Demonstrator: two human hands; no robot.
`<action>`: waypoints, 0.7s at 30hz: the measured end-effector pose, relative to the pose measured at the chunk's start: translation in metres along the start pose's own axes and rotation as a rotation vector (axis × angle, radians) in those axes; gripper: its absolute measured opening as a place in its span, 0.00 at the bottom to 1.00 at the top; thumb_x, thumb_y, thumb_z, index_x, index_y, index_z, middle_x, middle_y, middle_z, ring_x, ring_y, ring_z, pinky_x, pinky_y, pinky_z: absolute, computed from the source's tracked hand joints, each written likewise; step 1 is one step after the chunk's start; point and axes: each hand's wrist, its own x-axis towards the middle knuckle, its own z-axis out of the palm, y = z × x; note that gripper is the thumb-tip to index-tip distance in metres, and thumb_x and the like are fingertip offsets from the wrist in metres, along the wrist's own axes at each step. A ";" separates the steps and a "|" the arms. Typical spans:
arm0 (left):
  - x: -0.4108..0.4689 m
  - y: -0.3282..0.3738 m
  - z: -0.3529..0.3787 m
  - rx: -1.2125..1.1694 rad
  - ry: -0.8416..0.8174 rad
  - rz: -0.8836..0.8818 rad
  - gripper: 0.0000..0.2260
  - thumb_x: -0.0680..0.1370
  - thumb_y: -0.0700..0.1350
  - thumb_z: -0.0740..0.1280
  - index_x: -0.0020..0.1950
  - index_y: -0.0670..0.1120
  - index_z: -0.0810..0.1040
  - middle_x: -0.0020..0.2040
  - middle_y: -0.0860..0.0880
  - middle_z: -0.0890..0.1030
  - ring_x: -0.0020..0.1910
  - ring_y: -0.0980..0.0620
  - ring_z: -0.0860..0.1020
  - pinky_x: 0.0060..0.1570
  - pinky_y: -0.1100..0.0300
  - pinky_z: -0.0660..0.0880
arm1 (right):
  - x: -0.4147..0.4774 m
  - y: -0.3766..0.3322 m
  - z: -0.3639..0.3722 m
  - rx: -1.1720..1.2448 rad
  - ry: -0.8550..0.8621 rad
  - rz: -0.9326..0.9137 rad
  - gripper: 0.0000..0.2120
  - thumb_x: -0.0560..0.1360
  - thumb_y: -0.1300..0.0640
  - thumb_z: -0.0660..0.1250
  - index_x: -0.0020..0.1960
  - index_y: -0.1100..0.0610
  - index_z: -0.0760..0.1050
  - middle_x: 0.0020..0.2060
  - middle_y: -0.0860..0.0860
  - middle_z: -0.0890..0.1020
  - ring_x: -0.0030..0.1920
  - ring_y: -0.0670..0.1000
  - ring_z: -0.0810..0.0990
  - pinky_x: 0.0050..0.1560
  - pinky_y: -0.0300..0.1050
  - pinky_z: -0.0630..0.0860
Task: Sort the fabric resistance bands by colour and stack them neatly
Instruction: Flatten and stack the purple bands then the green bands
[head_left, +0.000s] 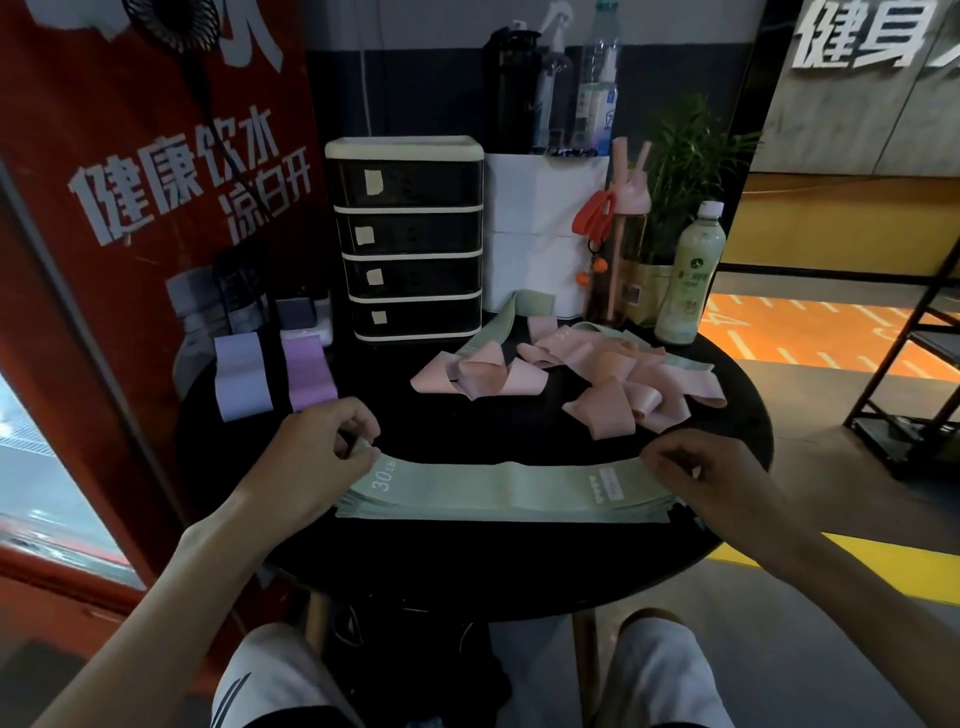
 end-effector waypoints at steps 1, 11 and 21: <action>-0.001 0.000 0.000 0.040 -0.015 0.005 0.09 0.75 0.37 0.71 0.43 0.50 0.78 0.38 0.54 0.78 0.32 0.60 0.72 0.34 0.71 0.68 | 0.000 0.002 0.002 -0.016 -0.002 -0.004 0.08 0.77 0.60 0.68 0.45 0.47 0.80 0.44 0.45 0.81 0.44 0.42 0.78 0.44 0.40 0.75; 0.000 0.047 0.029 0.277 -0.183 0.349 0.20 0.73 0.65 0.65 0.61 0.58 0.77 0.62 0.63 0.74 0.62 0.62 0.71 0.62 0.60 0.62 | -0.002 0.004 0.001 -0.101 -0.181 -0.197 0.17 0.67 0.37 0.69 0.56 0.36 0.75 0.60 0.36 0.72 0.65 0.42 0.69 0.62 0.41 0.67; 0.012 0.055 0.077 0.115 -0.392 0.300 0.17 0.75 0.60 0.70 0.63 0.59 0.76 0.60 0.64 0.74 0.60 0.63 0.73 0.64 0.54 0.71 | 0.000 0.011 0.008 -0.021 -0.190 -0.193 0.12 0.70 0.56 0.75 0.49 0.43 0.79 0.56 0.43 0.75 0.57 0.38 0.74 0.53 0.28 0.71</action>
